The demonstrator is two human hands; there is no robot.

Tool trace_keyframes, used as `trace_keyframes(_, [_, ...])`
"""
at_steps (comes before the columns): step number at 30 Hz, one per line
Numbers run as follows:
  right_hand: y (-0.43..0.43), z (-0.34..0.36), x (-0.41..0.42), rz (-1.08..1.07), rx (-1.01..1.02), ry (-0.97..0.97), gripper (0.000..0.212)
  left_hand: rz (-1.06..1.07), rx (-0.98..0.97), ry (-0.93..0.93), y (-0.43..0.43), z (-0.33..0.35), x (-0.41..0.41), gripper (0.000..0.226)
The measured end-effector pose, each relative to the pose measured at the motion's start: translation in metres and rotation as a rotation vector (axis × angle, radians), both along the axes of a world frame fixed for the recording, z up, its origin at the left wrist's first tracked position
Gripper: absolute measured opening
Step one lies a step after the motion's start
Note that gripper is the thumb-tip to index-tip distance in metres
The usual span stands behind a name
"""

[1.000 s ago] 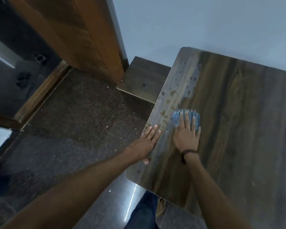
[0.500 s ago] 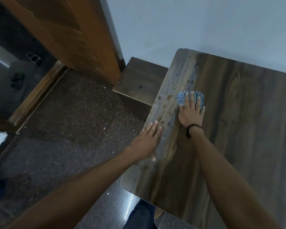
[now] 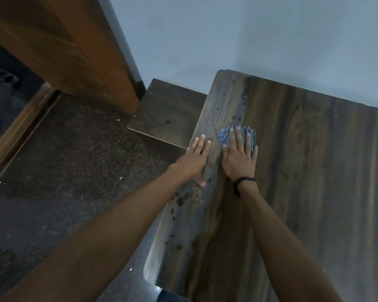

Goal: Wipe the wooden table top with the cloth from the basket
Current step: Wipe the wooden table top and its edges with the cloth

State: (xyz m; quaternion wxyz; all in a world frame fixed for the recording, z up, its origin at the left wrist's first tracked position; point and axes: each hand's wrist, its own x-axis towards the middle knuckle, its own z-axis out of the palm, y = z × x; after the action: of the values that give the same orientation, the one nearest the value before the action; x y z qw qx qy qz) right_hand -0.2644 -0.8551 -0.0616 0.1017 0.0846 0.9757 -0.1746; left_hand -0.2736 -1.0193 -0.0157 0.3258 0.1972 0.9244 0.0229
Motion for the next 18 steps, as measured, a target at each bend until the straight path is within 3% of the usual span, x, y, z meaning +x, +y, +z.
trace_keyframes(5, [0.017, 0.007, -0.088, -0.106, -0.064, -0.006, 0.058, -0.003, -0.020, -0.029, 0.001, -0.005, -0.003, 0.148])
trace_keyframes(9, [0.018, 0.006, -0.058, 0.224, 0.002, 0.026, 0.056, -0.007, -0.052, -0.032, 0.003, -0.009, -0.001, 0.148])
trace_keyframes(11, [0.042, 0.008, -0.058, 0.288, 0.017, 0.007, 0.055, 0.005, -0.070, -0.045, 0.006, -0.007, -0.003, 0.147])
trace_keyframes(15, [0.064, 0.012, -0.120, -0.038, -0.048, -0.020, 0.056, 0.024, -0.134, -0.080, 0.015, -0.007, -0.006, 0.144])
trace_keyframes(18, [0.032, 0.011, -0.125, 0.088, -0.034, 0.003, 0.057, 0.038, -0.156, -0.089, 0.018, -0.007, -0.005, 0.144])
